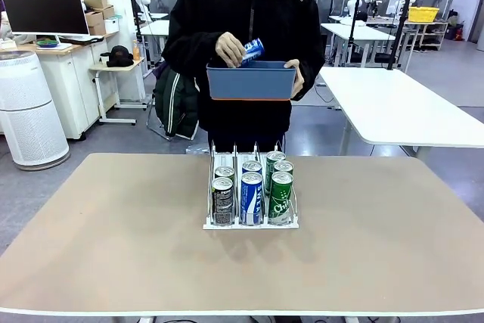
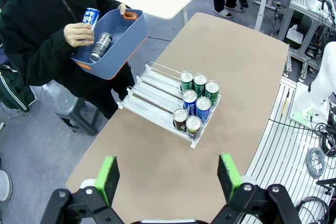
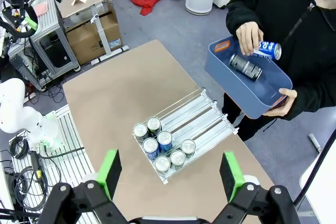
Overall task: Fill the beverage cans into the dispenser.
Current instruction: Pick up the Ionic drink handed by the human.
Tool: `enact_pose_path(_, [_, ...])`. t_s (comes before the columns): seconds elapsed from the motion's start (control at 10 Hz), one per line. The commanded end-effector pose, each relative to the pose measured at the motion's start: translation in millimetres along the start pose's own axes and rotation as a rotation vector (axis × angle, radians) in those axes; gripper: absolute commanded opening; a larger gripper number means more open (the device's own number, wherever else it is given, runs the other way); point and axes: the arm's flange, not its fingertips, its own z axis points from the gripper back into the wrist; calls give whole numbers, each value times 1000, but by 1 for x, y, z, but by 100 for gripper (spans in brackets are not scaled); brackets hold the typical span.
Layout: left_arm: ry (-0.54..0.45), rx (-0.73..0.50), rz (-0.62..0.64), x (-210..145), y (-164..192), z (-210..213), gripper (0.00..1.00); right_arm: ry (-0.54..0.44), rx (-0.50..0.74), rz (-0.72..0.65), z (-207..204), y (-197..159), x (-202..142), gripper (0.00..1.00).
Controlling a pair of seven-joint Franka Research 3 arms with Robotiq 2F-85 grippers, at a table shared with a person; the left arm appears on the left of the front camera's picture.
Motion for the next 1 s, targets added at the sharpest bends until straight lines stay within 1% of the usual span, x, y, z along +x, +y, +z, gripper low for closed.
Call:
enact_pose_path(0.0, [2, 5, 4, 0, 1, 0, 100, 2, 1, 0, 0, 0, -1, 100])
enact_pose_path(0.9, [2, 5, 4, 0, 1, 0, 100, 2, 1, 0, 0, 0, -1, 100])
